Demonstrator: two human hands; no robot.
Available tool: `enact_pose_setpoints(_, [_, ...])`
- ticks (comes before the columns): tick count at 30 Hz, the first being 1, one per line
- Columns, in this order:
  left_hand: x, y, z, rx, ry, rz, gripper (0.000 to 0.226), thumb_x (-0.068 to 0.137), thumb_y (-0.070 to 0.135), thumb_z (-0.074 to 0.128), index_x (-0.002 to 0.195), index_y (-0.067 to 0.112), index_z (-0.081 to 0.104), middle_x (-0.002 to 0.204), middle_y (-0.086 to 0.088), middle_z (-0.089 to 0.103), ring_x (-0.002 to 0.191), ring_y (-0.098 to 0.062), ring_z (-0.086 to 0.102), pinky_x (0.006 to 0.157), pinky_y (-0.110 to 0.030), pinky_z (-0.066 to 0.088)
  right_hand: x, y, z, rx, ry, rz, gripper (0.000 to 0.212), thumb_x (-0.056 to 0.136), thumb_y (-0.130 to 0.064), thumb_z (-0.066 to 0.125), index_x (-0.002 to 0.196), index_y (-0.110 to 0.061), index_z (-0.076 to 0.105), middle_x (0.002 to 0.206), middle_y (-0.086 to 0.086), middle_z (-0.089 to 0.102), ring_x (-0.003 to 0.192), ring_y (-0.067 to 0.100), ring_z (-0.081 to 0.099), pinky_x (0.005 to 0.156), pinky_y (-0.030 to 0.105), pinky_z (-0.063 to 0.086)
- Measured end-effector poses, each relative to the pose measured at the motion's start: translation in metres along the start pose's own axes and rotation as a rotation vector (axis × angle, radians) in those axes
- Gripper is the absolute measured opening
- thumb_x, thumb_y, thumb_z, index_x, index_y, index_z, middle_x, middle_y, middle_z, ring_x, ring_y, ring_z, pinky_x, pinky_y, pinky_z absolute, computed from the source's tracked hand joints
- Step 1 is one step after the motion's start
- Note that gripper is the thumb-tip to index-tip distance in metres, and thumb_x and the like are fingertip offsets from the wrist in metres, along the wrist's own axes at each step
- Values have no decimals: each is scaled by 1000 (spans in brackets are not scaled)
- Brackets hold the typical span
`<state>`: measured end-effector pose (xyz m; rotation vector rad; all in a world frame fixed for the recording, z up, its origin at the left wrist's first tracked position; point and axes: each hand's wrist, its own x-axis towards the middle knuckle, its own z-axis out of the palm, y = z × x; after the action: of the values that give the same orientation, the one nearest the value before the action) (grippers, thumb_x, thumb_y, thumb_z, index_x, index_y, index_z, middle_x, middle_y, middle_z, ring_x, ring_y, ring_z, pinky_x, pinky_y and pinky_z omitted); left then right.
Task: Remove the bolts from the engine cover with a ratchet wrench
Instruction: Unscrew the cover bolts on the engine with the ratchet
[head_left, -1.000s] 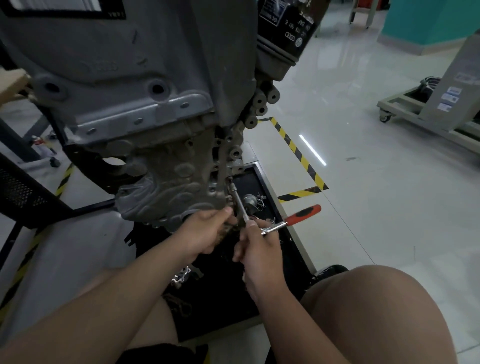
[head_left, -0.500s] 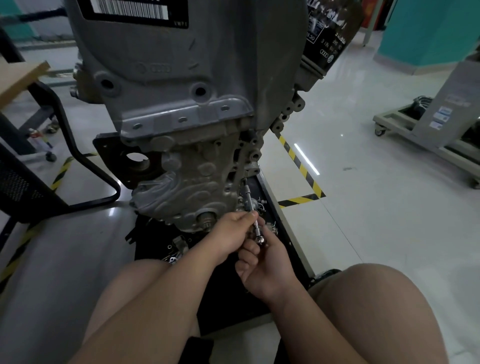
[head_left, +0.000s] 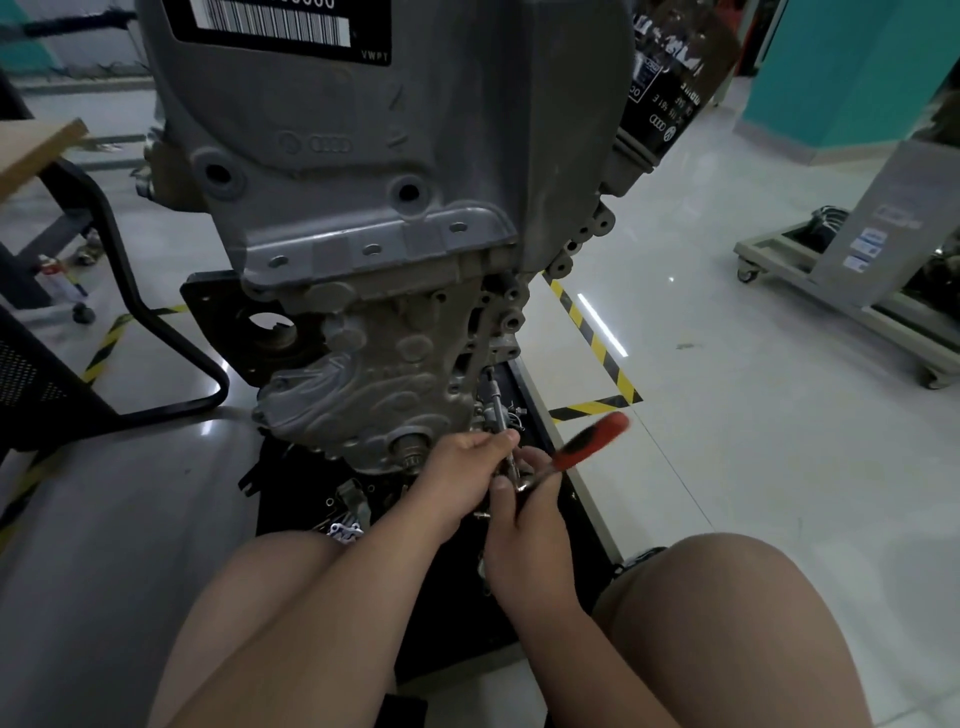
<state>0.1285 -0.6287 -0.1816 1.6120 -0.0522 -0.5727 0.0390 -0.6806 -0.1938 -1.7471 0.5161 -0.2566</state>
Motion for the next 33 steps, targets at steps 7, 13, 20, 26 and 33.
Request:
enact_pose_setpoints(7, [1,-1,1,-15,13,-24,29,93,29,61,74,13,75,85,-14,74,76,-20,64,78,-35,52,2,-1,3,86,16,20,24,103,-28,39,125,-37,41,104,-10,66,89,-2,65,78,25,51])
enact_pose_setpoints(13, [0,1,-1,-110,-47,-98,31,98,31,52,82,12,71,71,-10,72,54,-14,65,48,-16,46,10,-4,2,374,59,299,29,103,-35,38,94,-17,59,71,1,63,62,15,61,57,30,47])
enact_pose_setpoints(20, [-5,1,3,-81,-66,-82,30,100,30,47,87,15,69,49,3,57,39,-8,50,41,-17,37,19,-18,-8,1221,-107,630,48,101,-41,36,71,-16,64,46,-1,31,32,11,24,31,22,25])
enact_pose_setpoints(26, [-2,-2,3,-75,-9,-42,30,98,27,52,78,14,70,58,2,62,56,-10,54,59,-23,43,17,-20,-9,1306,-187,729,44,101,-39,34,72,-14,55,43,-4,31,28,8,26,31,17,26])
enact_pose_setpoints(33, [-2,-3,2,-55,5,-32,31,97,30,54,76,15,71,56,3,61,51,-10,53,56,-23,42,17,-20,-7,1219,-163,700,42,101,-39,36,72,-17,58,45,-2,32,30,10,25,31,20,27])
